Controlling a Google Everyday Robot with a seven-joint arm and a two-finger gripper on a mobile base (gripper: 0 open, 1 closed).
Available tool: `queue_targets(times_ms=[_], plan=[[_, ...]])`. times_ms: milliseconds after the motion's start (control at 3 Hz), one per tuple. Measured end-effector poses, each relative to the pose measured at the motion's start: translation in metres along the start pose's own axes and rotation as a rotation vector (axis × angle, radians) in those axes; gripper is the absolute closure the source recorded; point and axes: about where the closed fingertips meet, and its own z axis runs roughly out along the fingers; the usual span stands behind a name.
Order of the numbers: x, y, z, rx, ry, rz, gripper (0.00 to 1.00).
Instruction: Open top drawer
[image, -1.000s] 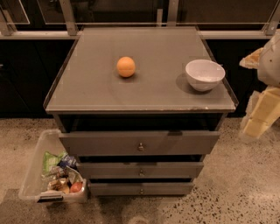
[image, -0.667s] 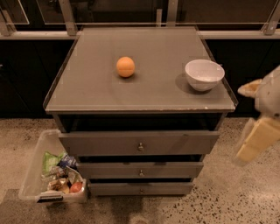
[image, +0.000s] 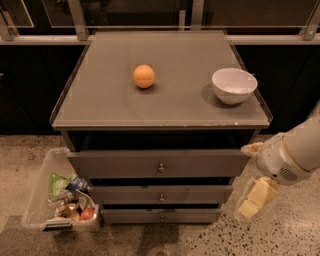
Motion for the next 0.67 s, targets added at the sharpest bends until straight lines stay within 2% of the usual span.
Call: queue_targets(times_ms=[333,667], plan=[[0.002,-0.001,0.005,-0.009,-0.002,0.006,0.0],[0.01,-0.005,0.016,-0.038,-0.062,0.04,0.0]])
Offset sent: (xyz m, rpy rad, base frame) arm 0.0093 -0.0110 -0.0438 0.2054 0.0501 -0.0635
